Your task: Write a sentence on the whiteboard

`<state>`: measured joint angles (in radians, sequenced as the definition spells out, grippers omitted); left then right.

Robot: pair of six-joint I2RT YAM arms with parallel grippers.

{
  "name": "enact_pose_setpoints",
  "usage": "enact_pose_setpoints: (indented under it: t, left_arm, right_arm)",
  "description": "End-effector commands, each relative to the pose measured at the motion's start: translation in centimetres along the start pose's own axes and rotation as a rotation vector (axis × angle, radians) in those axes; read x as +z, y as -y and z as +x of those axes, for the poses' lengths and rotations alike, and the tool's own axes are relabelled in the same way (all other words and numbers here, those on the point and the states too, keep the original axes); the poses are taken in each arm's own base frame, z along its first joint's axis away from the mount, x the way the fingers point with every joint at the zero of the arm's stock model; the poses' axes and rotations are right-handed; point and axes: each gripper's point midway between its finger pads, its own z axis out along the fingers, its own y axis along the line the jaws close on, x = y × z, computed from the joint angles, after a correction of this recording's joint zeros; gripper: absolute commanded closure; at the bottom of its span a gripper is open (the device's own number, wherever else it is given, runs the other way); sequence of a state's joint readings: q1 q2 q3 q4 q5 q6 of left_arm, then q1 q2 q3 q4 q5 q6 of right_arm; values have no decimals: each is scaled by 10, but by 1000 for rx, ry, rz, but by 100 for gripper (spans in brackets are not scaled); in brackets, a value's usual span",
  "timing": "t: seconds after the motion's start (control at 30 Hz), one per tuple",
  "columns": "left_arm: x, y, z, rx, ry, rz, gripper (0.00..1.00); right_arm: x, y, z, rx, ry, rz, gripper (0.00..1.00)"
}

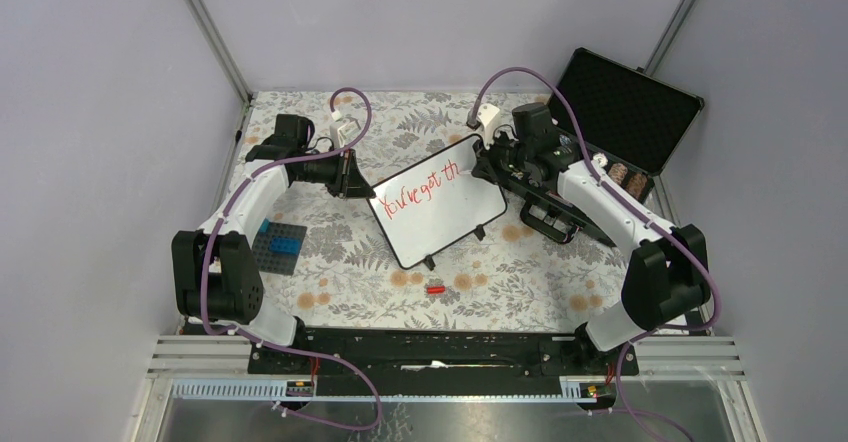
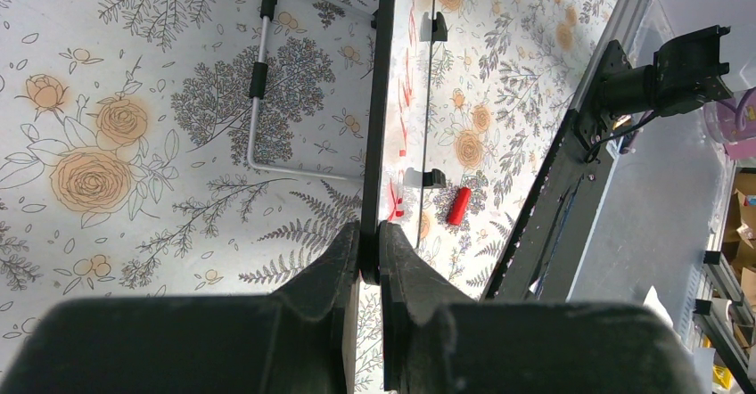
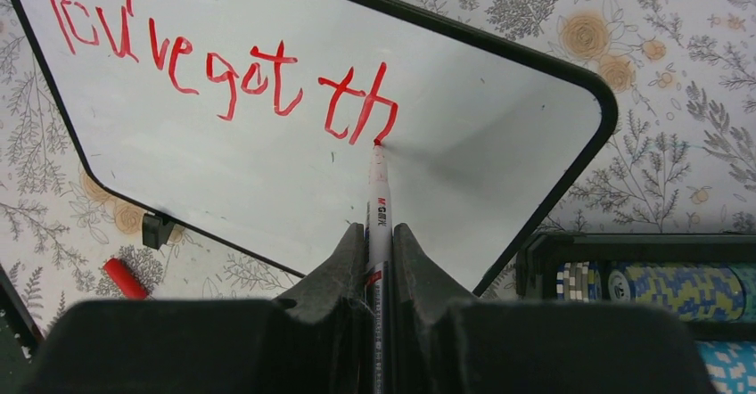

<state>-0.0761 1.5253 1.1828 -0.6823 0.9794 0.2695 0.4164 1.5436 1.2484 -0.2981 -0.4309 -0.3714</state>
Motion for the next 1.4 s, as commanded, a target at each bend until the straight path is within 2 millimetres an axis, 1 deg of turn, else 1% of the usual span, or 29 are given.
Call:
enact_pose_setpoints:
  t: [0.0, 0.07, 0.23, 0.33, 0.47, 0.57, 0.7, 1.13, 1.37]
  left_arm:
    - [2, -9, -9, 69, 10, -31, 100]
    - [2, -8, -10, 70, 12, -31, 100]
    - [1, -8, -9, 68, 11, -33, 100]
    - [1, -8, -10, 70, 12, -34, 100]
    - [1, -8, -9, 70, 12, -33, 100]
    - [1, -7, -10, 73, 14, -32, 100]
    - [0, -7, -10, 76, 15, -34, 100]
    - [2, -8, -10, 70, 12, -31, 100]
    - [2, -9, -9, 72, 9, -35, 100]
  right_arm:
    - [-7, -5, 2, -23, 2, -17, 100]
    - [-10, -6, 0, -24, 9, -22, 100]
    - [-26, -14, -22, -27, 68, -36, 100]
    - [-30, -11, -29, -33, 82, -16, 100]
    - [-26, 1, -28, -31, 69, 24, 100]
    - [-23, 8, -31, -25, 70, 37, 100]
    - [-22, 10, -37, -28, 89, 44, 100]
    - [-8, 16, -37, -18, 77, 35, 100]
    - [-4, 23, -36, -26, 68, 63, 100]
